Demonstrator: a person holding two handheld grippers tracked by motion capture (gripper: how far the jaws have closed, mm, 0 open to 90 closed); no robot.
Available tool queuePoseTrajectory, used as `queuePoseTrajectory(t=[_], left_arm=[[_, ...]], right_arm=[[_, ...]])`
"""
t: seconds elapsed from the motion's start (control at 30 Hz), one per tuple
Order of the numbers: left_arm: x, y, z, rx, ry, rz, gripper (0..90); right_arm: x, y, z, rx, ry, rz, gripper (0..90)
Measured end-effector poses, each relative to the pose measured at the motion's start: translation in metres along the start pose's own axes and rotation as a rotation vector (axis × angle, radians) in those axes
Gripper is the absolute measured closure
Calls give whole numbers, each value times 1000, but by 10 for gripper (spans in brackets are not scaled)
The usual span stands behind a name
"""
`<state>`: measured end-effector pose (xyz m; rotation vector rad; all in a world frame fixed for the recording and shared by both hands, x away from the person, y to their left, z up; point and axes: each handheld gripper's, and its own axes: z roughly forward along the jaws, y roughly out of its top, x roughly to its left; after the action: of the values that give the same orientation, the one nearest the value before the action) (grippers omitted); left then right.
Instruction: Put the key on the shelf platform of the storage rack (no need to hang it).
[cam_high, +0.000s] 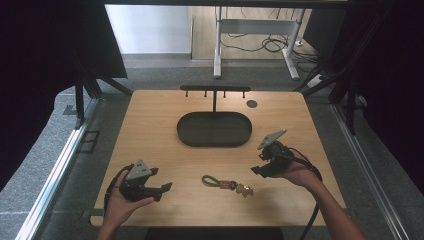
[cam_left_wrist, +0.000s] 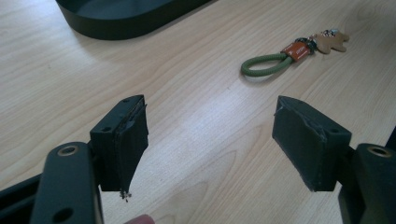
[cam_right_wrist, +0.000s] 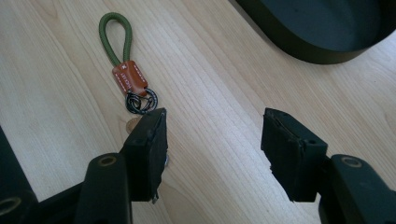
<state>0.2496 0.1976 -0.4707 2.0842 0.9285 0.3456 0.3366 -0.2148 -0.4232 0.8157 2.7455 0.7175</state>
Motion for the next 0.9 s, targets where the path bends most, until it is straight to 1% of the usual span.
queuePoseTrajectory(t=[0.17, 0.23, 0.3, 0.33, 0.37, 0.43, 0.53, 0.57, 0.63, 0.67, 0.73, 0.77, 0.83, 0.87, 0.9], left_arm=[[1, 0, -1, 1, 4, -7, 270], [1, 0, 0, 5, 4, -10, 270], [0, 0, 1, 9, 2, -8, 270], [0, 0, 1, 9, 2, -8, 270], [-1, 0, 1, 11, 1, -7, 270], [-1, 0, 2, 13, 0, -6, 270], [0, 0, 2, 15, 1, -6, 270], [0, 0, 1, 10, -1, -11, 270], [0, 0, 1, 9, -1, -10, 270], [1, 0, 1, 11, 1, -12, 270], [1, -1, 1, 13, 0, -14, 270], [2, -1, 2, 17, -8, -17, 270], [2, 0, 0, -1, -54, -30, 270], [1, 1, -1, -7, -52, -30, 270], [0, 1, -1, -6, -41, -23, 270]], right_arm=[[3, 7, 4, 20, 13, -22, 430], [7, 11, 9, 41, 27, -39, 442], [9, 14, 13, 60, 36, -47, 452], [9, 14, 13, 60, 36, -47, 452], [11, 16, 17, 77, 44, -57, 460], [14, 19, 21, 88, 52, -64, 468], [16, 21, 25, 94, 61, -77, 479], [18, 23, 29, 100, 73, -87, 487], [19, 24, 31, 105, 77, -87, 490], [20, 26, 36, 121, 86, -95, 491], [21, 28, 41, 133, 93, -104, 493], [21, 28, 41, 133, 93, -104, 493], [23, 30, 48, 146, 105, -114, 496], [23, 30, 48, 146, 105, -114, 496], [24, 31, 51, 150, 115, -125, 499]])
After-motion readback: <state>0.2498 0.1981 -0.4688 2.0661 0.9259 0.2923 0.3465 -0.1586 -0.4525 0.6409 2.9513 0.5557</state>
